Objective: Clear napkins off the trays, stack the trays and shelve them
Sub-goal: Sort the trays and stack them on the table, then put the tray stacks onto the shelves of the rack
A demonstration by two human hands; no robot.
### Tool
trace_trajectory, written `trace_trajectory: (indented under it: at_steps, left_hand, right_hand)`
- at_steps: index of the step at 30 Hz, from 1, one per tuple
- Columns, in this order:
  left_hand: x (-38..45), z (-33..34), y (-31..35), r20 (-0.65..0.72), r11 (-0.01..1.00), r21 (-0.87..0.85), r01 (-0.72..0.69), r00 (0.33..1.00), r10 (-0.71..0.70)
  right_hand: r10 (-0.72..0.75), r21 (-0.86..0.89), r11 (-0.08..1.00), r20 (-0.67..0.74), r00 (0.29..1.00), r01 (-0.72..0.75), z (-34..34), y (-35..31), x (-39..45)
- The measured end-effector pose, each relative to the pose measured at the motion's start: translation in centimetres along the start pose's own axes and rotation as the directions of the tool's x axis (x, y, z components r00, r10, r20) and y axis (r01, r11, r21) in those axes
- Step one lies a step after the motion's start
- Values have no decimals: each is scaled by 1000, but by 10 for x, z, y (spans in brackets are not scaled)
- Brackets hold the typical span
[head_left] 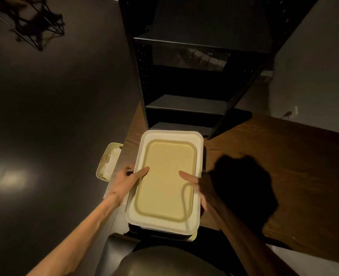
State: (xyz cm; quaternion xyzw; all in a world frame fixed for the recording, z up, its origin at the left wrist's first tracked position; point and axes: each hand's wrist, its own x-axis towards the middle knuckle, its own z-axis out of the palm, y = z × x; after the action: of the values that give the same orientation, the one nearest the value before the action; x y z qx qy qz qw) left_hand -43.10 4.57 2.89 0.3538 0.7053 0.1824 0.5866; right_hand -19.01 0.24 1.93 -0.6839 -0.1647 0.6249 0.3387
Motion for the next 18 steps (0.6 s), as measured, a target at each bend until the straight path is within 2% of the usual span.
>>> trace_trajectory:
  at_steps: [2,4,5,9,14,18]
  left_hand:
    - [-10,-9,14,128,1000,-21,18,992,-16]
    - [-24,-14,28,323,994,-93,65,946,-32]
    - [-32,-13,34,373,990,-118,71,928,-22]
    - [-62,-7,54,360,982,-189,-16,929,84]
    - [-99,-10,85,361,968,-247,-34,924,125]
    - [-129,-22,117,367,963,-253,-91,912,183]
  right_hand:
    - [-81,21,996,-11,997,82,-4,-21,-7]
    - [-106,11,994,-19,994,106,-9,-40,-22]
    - [-130,-19,991,-8,991,130,-12,-45,-28]
    - [-166,-5,986,134,977,169,-26,-75,-62]
    - [-165,-62,982,176,970,178,-44,-115,-91]
    - [-270,-2,959,291,918,283,-64,-142,-125]
